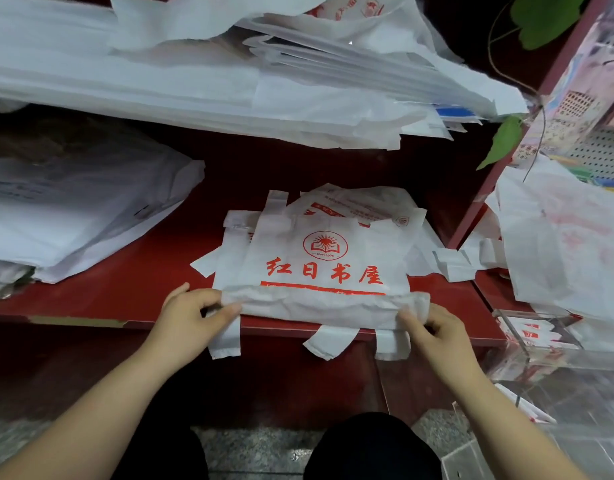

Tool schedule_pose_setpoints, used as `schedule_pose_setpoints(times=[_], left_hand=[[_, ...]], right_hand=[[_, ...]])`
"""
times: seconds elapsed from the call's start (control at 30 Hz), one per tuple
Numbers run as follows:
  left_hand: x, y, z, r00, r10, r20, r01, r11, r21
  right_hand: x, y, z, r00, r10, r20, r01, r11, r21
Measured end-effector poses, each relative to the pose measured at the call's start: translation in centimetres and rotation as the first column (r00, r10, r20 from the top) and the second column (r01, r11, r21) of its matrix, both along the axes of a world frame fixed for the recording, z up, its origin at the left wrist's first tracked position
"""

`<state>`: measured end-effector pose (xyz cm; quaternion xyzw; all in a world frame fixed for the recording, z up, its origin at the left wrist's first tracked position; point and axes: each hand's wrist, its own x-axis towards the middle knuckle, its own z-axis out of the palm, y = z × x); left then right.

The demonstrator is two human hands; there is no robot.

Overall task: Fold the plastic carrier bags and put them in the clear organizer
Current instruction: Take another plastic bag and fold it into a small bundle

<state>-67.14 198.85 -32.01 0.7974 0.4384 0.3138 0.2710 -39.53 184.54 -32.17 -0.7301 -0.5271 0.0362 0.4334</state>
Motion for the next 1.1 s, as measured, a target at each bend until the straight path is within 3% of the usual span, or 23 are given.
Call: schedule_pose_setpoints(times=[0.1,0.3,0.43,0.57,0.63,0.7,0.77,0.83,0.87,0.97,1.1], left_hand=[[1.2,-0.2,1.2,0.993,0.119,-0.009,-0.119,0.992,-0.045],[3.1,0.7,0.9,0.965,0.225,-0.136,-0.223,0.974,0.032],[3.3,0.8,0.6,0.939,0.274,-0.208,-0.248,0.958,0.142],[3.6,0.3,0.9,0.913,0.327,-0.246,-0.294,0.942,0.159],[3.7,0.2,0.6,0.903,0.372,-0.214,-0.32,0.916,0.242],[4.2,-0.3,0.3,0.952,0.279,-0.13,-0.196,0.875,0.444],[5.6,-1.4,0.4,0.985,0.024,-0.171,0.077,0.826,0.559],[7.6,-2.8,0.7,0.903,-0.156,-0.4,0.338,0.833,0.438],[8.4,-3.5,1.1,0.846,-0.188,-0.499,0.387,0.86,0.333],[9.3,-3.4,0.8,0.727,-0.254,-0.638,0.379,0.923,0.064],[9.4,-3.1,0.5,0.66,-0.224,-0.717,0.382,0.922,0.063]], right_hand=[[-0.4,1.3,0.3,0.989,-0.147,-0.019,0.146,0.988,-0.055],[-1.1,3.0,0.4,0.916,-0.366,0.167,0.393,0.901,-0.181],[-1.3,2.9,0.2,0.849,-0.422,0.318,0.494,0.847,-0.195],[-1.4,3.1,0.7,0.84,-0.429,0.332,0.514,0.826,-0.232],[-1.3,3.1,0.9,0.836,-0.421,0.352,0.517,0.82,-0.247],[-1.3,3.2,1.1,0.828,-0.413,0.38,0.524,0.811,-0.261],[-1.2,3.3,1.2,0.824,-0.401,0.401,0.525,0.806,-0.273],[-1.1,3.2,1.4,0.825,-0.399,0.401,0.528,0.798,-0.292],[-1.2,3.3,1.4,0.827,-0.396,0.399,0.528,0.793,-0.306],[-1.4,3.2,1.5,0.829,-0.385,0.405,0.525,0.785,-0.328],[-1.5,3.6,1.8,0.799,-0.406,0.442,0.567,0.755,-0.331]])
